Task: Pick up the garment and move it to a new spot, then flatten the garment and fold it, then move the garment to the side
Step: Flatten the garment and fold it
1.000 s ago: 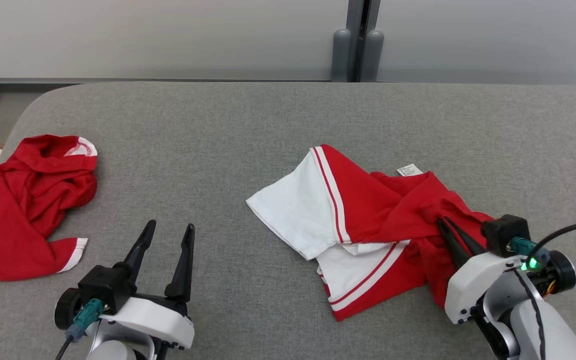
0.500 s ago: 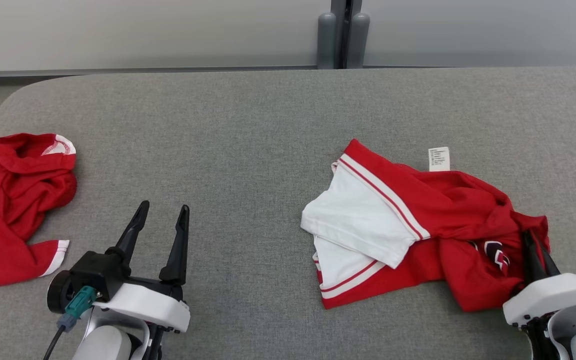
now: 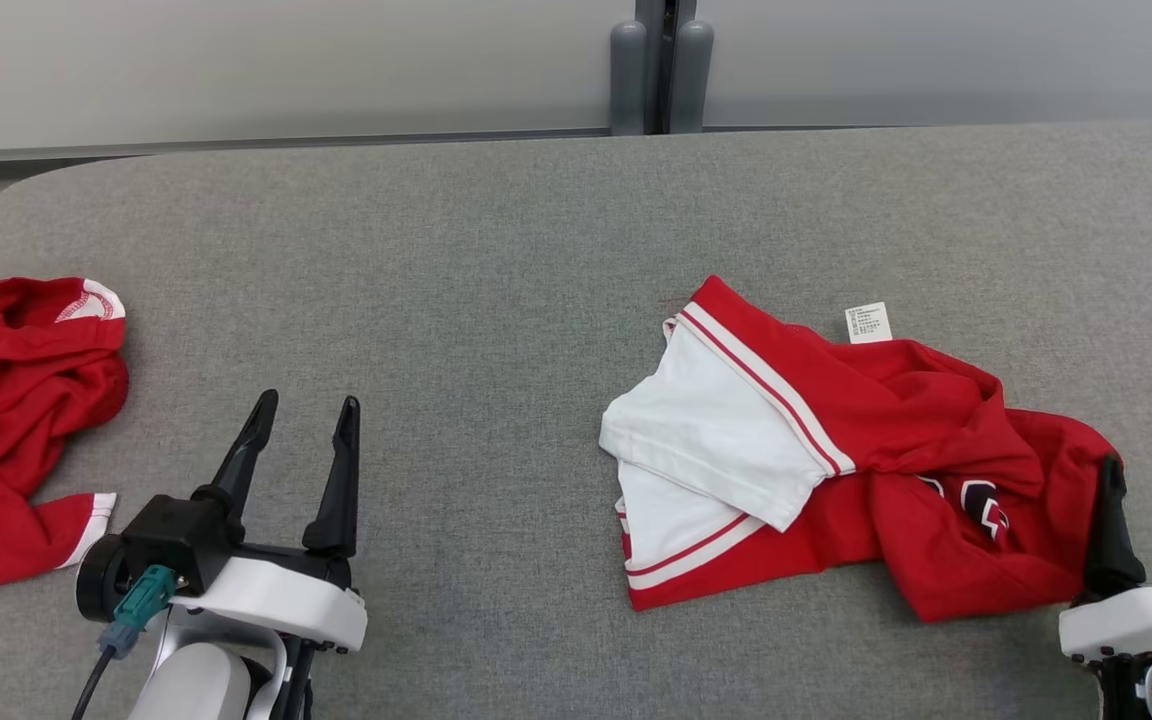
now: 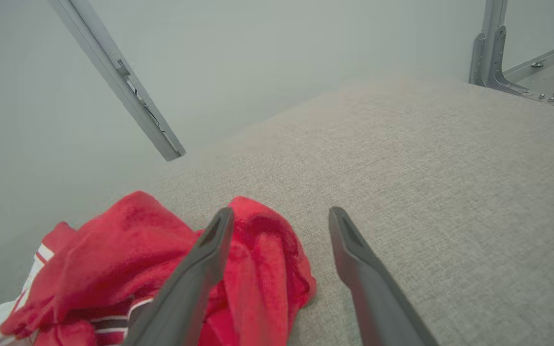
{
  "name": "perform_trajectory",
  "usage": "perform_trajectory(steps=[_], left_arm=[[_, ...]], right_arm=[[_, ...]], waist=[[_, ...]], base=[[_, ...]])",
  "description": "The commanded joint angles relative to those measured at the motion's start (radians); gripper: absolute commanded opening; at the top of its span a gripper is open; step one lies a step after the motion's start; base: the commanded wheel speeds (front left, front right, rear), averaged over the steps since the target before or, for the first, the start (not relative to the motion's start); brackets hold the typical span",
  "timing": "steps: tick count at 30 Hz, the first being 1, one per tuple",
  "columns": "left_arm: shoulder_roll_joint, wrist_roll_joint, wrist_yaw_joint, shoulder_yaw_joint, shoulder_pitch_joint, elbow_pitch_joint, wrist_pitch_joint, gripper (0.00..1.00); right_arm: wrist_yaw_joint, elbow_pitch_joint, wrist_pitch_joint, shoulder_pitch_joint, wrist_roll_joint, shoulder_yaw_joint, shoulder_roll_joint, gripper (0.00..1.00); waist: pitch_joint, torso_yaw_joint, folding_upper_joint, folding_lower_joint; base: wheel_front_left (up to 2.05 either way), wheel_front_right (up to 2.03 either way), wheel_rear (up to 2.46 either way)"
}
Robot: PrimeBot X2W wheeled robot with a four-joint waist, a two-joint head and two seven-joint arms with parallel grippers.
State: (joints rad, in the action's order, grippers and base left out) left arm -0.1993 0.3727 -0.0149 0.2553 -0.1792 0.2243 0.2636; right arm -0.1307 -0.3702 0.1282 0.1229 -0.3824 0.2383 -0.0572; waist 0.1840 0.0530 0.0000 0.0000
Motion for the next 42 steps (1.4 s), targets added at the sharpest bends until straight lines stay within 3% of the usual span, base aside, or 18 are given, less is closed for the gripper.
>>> perform_trajectory(steps=[1, 6, 12, 18, 29, 42], left_arm=[[0.0, -0.004, -0.004, -0.007, -0.003, -0.002, 0.001, 1.0], [0.0, -0.013, -0.006, -0.022, 0.019, 0.0, 0.001, 1.0], [0.0, -0.02, -0.004, -0.022, 0.052, 0.008, 0.001, 1.0], [-0.003, -0.022, -0.009, -0.012, 0.095, 0.009, 0.001, 1.0], [-0.02, -0.013, -0.028, -0.002, 0.178, -0.019, -0.026, 1.0], [-0.03, -0.007, -0.04, 0.011, 0.191, -0.045, -0.047, 1.0]], right_arm=[[0.0, 0.017, 0.013, -0.004, 0.005, -0.007, -0.011, 1.0], [0.0, 0.139, 0.038, -0.016, 0.063, -0.074, -0.042, 1.0], [0.0, 0.293, -0.038, -0.052, 0.11, -0.203, -0.066, 1.0], [0.0, 0.362, -0.099, -0.13, 0.142, -0.295, -0.071, 1.0], [0.0, 0.399, -0.136, -0.22, 0.148, -0.317, -0.053, 1.0], [0.0, 0.405, -0.143, -0.222, 0.155, -0.314, -0.046, 1.0]], waist=[[-0.005, -0.003, 0.0, 0.0], [-0.036, -0.012, 0.0, 0.0], [-0.091, -0.013, 0.0, 0.0], [-0.136, -0.01, 0.0, 0.0], [-0.188, -0.014, 0.0, 0.0], [-0.189, -0.01, 0.0, 0.0]], base=[[0.0, 0.0, 0.0], [0.0, 0.0, 0.0], [0.0, 0.0, 0.0], [0.0, 0.0, 0.0], [0.0, 0.0, 0.0], [0.0, 0.0, 0.0]])
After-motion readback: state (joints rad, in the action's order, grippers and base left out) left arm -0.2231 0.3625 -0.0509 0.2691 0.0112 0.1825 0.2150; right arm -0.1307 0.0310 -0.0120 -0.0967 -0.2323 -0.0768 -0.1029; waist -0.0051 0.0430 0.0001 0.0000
